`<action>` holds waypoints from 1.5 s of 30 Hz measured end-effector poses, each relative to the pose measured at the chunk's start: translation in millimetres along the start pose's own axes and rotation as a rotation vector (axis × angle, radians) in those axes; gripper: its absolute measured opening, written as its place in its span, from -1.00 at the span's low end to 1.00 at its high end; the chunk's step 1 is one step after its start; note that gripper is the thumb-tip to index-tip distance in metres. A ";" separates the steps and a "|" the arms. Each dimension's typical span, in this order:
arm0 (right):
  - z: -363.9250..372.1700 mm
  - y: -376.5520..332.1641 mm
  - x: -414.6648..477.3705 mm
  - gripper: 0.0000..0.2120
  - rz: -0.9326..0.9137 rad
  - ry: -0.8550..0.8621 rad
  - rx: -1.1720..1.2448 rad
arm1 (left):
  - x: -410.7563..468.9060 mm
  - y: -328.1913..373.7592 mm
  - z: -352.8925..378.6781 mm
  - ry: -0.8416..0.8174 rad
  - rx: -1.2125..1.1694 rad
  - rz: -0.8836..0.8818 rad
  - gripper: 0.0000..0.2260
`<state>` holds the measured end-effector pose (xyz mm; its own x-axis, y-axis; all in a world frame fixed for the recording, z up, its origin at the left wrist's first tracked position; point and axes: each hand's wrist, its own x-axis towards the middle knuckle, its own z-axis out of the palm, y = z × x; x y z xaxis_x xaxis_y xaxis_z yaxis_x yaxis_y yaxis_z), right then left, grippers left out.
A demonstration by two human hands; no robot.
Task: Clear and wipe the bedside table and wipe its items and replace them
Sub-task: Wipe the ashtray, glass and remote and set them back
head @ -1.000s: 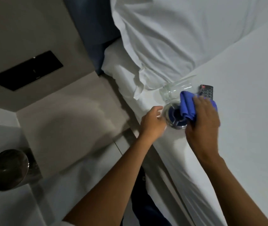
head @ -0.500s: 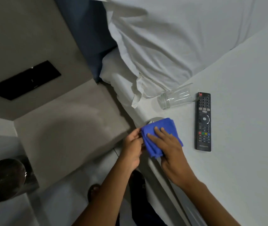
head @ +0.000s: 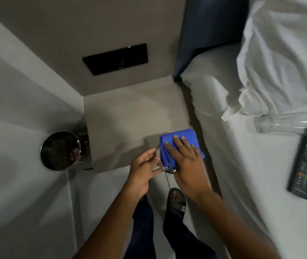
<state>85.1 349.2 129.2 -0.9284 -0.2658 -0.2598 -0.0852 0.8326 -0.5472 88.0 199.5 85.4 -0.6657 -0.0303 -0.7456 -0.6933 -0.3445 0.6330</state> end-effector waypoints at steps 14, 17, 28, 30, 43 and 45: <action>66.0 -69.7 41.3 -0.34 -0.002 -0.146 -0.019 | 22.2 35.4 -122.2 0.164 -0.165 -0.023 -0.73; 79.6 -87.0 66.3 -0.32 0.031 -0.118 -0.003 | 33.8 43.0 -132.0 0.136 -0.142 -0.073 -0.78; 106.4 -108.7 121.8 -0.38 0.057 -0.187 0.232 | 150.1 103.6 -181.5 0.449 -0.157 0.060 -0.80; 99.8 -99.4 116.8 -0.37 0.121 -0.149 0.289 | 177.2 119.5 -179.9 0.459 -0.224 0.090 -0.75; 71.8 -68.9 81.4 -0.36 0.317 -0.053 0.484 | 248.3 123.0 -175.6 0.497 0.232 0.131 -0.47; 73.0 -65.0 82.7 -0.38 0.335 -0.060 0.485 | 238.3 123.0 -178.0 0.538 0.410 0.149 -0.40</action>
<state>40.4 237.6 85.2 -0.8528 -0.0652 -0.5181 0.3973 0.5628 -0.7249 -106.7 -17.1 -51.5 -0.6062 -0.5471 -0.5772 -0.7240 0.0792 0.6853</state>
